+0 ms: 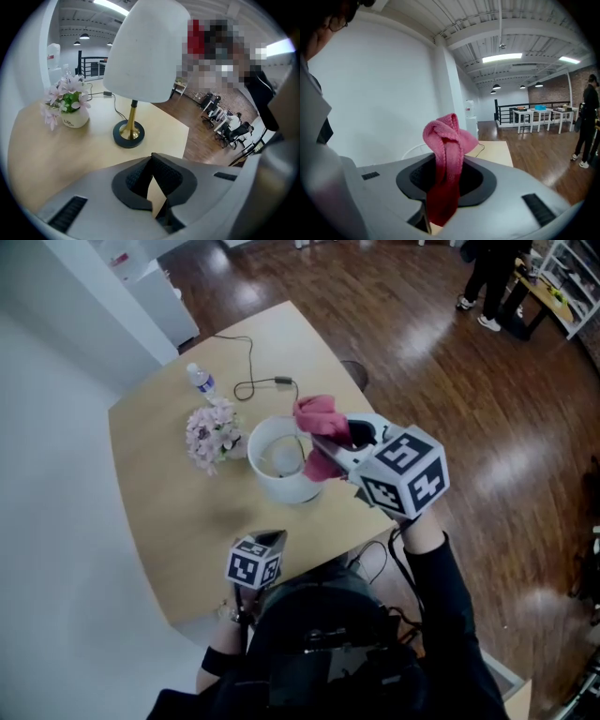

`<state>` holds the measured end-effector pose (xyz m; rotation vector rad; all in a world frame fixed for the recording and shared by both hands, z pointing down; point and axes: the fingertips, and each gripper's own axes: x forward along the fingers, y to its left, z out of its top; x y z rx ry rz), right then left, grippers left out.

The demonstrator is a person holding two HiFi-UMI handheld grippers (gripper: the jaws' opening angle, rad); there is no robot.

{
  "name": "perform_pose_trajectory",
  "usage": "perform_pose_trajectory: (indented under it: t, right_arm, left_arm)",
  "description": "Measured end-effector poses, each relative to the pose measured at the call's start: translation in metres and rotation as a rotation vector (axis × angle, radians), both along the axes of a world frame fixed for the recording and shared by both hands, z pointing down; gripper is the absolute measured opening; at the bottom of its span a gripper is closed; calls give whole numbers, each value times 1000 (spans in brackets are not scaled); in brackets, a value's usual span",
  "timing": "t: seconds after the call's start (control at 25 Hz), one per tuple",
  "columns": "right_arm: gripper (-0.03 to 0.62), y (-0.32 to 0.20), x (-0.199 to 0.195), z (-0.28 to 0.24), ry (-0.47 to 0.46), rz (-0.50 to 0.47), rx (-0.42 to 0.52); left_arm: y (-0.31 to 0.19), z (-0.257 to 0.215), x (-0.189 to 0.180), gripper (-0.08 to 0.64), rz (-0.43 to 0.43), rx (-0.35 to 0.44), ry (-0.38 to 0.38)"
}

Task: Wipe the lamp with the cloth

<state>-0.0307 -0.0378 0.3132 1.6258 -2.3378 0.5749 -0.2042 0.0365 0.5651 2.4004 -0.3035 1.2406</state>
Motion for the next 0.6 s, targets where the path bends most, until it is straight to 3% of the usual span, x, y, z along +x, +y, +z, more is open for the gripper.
perform_pose_trajectory:
  t: [0.24,0.44,0.6]
  right_arm:
    - [118,35,-20,6,-13,-19,-64]
    - [118,37,31,4,-82,48,-64]
    - [118,-12,56,-7,-181,-17,4]
  left_arm:
    - [-3,-3,3,0,43,4,56]
    - [-2,11,4,0,46,-22,63]
    - [-7,15,6,0,-13,-15,32]
